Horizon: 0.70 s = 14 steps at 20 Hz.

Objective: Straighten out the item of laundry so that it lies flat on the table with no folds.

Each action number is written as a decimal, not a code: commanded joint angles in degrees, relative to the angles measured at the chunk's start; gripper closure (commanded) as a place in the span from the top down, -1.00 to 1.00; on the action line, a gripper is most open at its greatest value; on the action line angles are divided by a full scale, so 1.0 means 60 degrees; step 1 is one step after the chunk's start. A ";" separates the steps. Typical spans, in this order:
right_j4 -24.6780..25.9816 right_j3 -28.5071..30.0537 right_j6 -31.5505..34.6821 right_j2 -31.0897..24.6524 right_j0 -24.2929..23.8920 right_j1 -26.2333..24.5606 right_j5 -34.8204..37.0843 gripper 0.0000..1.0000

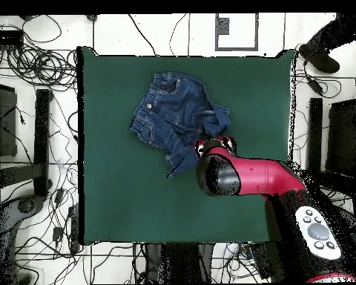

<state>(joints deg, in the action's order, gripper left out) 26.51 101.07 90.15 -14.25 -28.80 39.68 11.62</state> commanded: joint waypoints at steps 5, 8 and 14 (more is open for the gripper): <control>-0.0797 0.0796 0.1081 -0.0855 0.0968 0.1374 0.1036 -1.00; -0.0971 0.0971 0.0725 -0.1088 0.0708 0.1646 0.1323 -1.00; -0.1159 0.1487 -0.0055 -0.2026 -0.0364 0.1929 0.1477 -1.00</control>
<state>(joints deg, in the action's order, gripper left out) 22.99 103.69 90.15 -17.49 -28.26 49.17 14.49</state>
